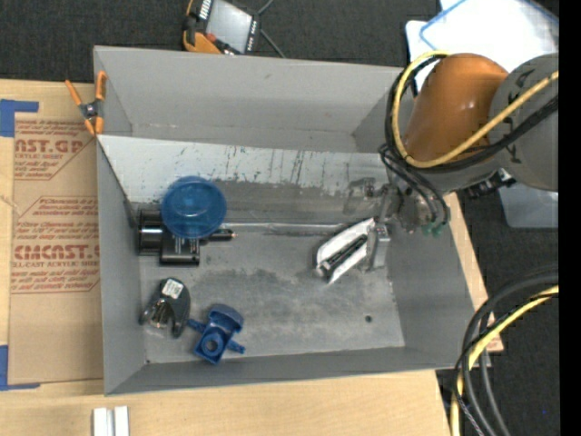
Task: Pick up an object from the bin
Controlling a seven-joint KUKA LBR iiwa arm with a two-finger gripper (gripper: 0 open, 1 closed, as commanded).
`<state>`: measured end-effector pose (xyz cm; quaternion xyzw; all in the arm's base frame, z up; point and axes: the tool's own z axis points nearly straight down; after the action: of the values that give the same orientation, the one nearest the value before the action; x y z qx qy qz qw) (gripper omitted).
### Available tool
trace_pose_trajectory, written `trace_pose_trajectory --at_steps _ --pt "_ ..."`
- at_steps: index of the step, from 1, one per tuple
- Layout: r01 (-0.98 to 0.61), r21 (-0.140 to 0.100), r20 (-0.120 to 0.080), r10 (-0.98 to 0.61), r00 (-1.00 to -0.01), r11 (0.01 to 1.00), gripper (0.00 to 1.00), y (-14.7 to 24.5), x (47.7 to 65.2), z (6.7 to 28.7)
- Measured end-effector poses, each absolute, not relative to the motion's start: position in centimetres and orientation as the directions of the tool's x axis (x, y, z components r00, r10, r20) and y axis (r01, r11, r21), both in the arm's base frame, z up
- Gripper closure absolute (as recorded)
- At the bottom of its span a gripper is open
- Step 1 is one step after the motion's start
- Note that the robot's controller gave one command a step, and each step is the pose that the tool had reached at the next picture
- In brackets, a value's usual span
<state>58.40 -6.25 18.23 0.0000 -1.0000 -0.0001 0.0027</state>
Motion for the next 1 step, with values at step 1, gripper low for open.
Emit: trace_pose_trajectory --at_steps 1 --pt "-0.001 -0.001 -0.003 -0.001 -1.000 1.000 0.00 -6.23 58.56 18.73"
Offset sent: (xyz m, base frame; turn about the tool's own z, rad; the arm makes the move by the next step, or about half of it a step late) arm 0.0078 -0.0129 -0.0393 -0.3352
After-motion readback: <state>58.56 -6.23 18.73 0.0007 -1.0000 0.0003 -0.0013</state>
